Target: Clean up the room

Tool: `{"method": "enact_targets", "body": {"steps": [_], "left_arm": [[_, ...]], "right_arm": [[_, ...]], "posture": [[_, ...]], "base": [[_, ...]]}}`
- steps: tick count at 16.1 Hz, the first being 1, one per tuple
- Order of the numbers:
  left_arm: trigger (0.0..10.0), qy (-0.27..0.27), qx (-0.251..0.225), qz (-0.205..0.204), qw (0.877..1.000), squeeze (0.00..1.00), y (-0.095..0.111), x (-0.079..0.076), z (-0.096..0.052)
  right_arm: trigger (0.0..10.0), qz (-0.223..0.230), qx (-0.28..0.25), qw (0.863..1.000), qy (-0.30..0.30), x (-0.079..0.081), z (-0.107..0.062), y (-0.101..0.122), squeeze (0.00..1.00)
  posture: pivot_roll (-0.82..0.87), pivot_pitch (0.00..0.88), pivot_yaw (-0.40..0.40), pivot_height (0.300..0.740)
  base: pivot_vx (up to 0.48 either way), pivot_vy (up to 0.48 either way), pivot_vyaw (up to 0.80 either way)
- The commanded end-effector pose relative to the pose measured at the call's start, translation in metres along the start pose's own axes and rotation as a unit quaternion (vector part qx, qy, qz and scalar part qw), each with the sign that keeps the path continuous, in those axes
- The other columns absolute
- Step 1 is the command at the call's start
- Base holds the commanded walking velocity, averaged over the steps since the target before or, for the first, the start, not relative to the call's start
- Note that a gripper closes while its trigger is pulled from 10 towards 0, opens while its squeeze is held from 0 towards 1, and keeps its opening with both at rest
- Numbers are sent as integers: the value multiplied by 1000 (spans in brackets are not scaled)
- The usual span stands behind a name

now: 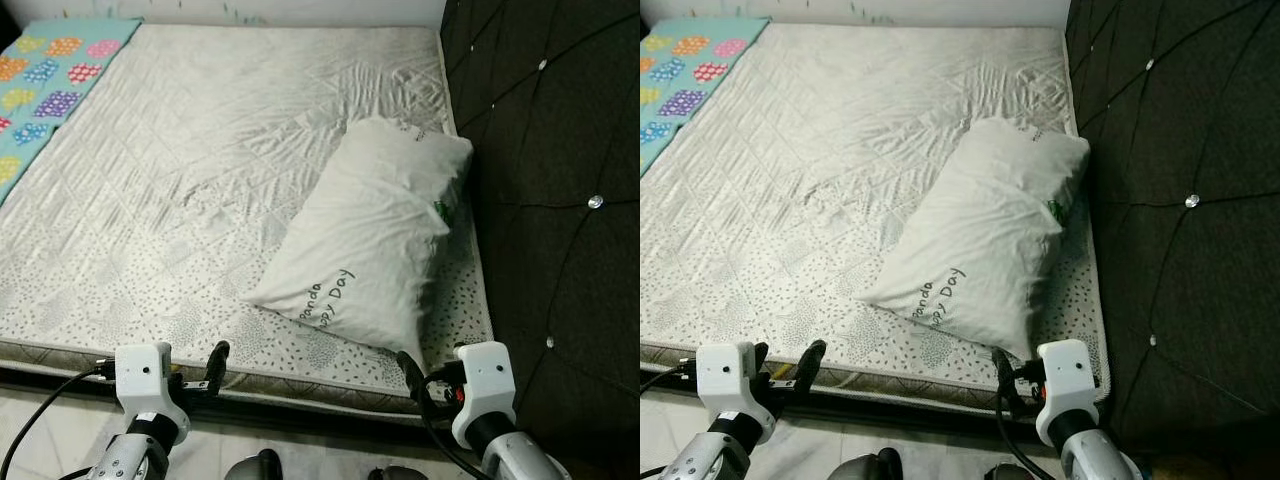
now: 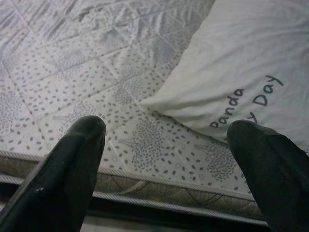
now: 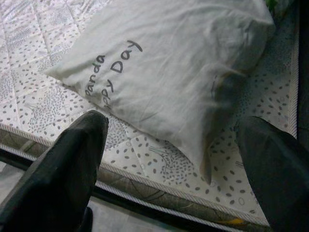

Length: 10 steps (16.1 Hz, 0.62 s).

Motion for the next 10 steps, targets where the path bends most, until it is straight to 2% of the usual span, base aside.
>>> {"method": "enact_targets", "body": {"steps": [1, 10], "left_arm": [[10000, 6, 5, 0, 1000, 0, -1, 3, -4], [10000, 8, 11, -7, 1000, 0, -1, 5, -2]], "right_arm": [[10000, 3, 4, 1000, 5, 3, -3, -1, 0], [10000, 5, 7, 1000, 8, 4, -2, -1, 0]], "posture": [[-81, 226, 58, 740], [-84, 215, 59, 740]], "base": [[0, 0, 0], [0, 0, 0]]}}
Point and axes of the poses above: a point about 5 cm out from each wrist's last joint towards the gripper, its own z axis pointing out of the wrist towards the gripper, its own y axis along the axis of the wrist's last joint, x = y × z, the point moved 4 cm from there along z, pointing out of the wrist towards the gripper, and after that the axes turned 3 degrees about z, right-handed, at the moved point
